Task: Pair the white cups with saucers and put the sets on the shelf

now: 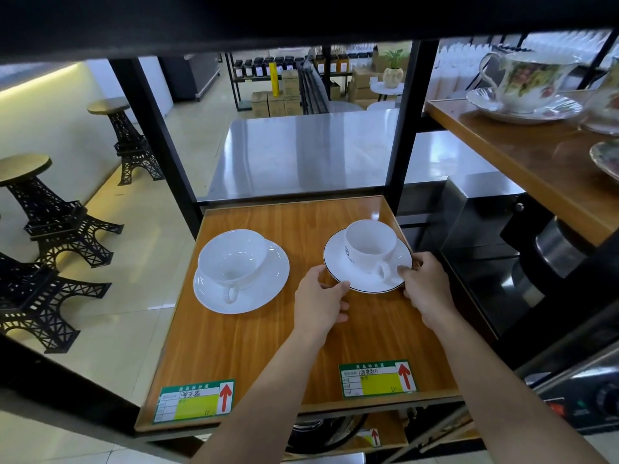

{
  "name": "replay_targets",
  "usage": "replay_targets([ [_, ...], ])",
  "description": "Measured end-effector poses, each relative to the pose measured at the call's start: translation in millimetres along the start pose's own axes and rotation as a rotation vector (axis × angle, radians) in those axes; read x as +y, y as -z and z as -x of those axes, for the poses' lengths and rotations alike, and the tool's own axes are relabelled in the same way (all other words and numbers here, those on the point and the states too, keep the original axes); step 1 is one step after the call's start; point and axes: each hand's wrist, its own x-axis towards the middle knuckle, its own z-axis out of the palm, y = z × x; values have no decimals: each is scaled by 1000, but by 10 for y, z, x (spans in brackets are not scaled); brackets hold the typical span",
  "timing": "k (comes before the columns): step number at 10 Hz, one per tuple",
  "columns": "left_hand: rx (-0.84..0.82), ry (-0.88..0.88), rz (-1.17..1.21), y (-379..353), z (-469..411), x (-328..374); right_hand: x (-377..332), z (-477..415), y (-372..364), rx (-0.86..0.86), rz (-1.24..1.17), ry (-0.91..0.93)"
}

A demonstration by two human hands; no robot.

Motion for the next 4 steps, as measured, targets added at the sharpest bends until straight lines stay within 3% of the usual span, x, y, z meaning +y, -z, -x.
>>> replay_targets([
  [2, 8, 7, -60, 67, 94, 100, -45, 25, 45, 14, -7, -9],
  [4, 163, -102, -173, 216, 352, 32, -74, 341, 156, 162, 147, 118],
])
